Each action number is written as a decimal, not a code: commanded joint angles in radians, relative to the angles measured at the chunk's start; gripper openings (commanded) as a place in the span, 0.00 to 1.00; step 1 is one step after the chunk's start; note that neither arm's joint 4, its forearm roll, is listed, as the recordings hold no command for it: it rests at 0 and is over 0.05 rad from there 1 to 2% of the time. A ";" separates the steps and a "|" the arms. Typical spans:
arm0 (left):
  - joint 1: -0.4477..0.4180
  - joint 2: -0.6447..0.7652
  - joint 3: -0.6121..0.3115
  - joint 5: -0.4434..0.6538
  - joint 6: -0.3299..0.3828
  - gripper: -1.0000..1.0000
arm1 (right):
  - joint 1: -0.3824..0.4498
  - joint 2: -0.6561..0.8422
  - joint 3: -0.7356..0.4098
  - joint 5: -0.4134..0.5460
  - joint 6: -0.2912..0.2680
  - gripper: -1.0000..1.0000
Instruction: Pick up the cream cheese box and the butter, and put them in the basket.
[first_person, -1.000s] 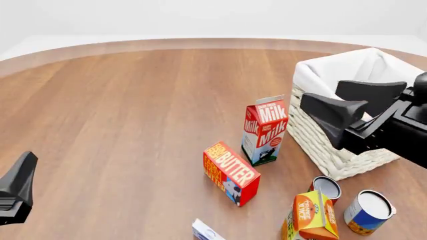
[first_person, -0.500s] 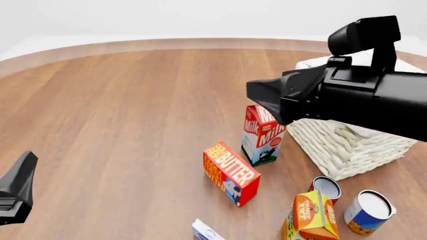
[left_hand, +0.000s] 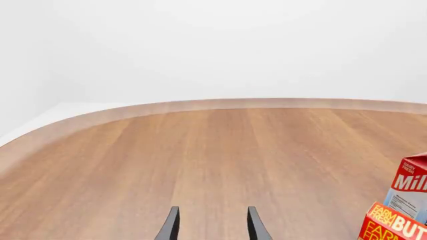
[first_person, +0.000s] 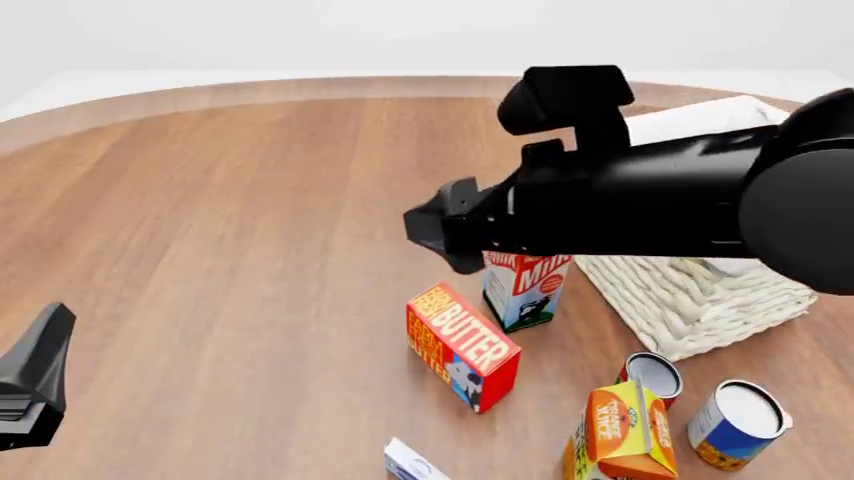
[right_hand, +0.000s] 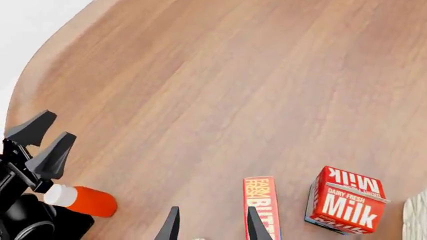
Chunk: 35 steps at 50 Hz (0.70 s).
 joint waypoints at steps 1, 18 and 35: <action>0.000 0.000 0.000 0.000 0.000 1.00 | 0.007 0.070 -0.030 0.067 0.033 1.00; 0.000 0.000 0.000 0.000 0.000 1.00 | 0.002 0.064 -0.006 0.148 0.045 1.00; 0.000 0.000 0.000 0.000 0.000 1.00 | -0.097 0.082 -0.075 0.251 -0.026 1.00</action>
